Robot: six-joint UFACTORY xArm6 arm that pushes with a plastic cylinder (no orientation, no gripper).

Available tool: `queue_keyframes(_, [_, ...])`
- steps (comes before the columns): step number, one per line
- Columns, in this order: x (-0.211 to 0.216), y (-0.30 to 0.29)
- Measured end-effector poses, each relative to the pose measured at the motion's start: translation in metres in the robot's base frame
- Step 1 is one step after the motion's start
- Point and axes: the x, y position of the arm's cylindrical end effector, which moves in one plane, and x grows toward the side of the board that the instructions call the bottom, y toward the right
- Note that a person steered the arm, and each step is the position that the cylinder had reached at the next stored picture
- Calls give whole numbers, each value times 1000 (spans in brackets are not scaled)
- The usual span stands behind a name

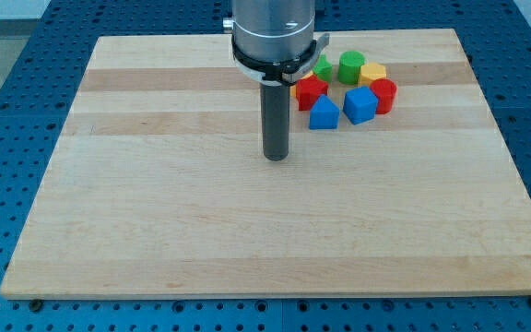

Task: Nudge the red circle along with blue cube and yellow hexagon a bit left

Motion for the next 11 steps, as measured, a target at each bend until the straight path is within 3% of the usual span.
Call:
queue_keyframes(1, [0, 0])
queue_keyframes(3, [4, 98])
queue_keyframes(5, [-35, 158])
queue_keyframes(11, [-83, 130])
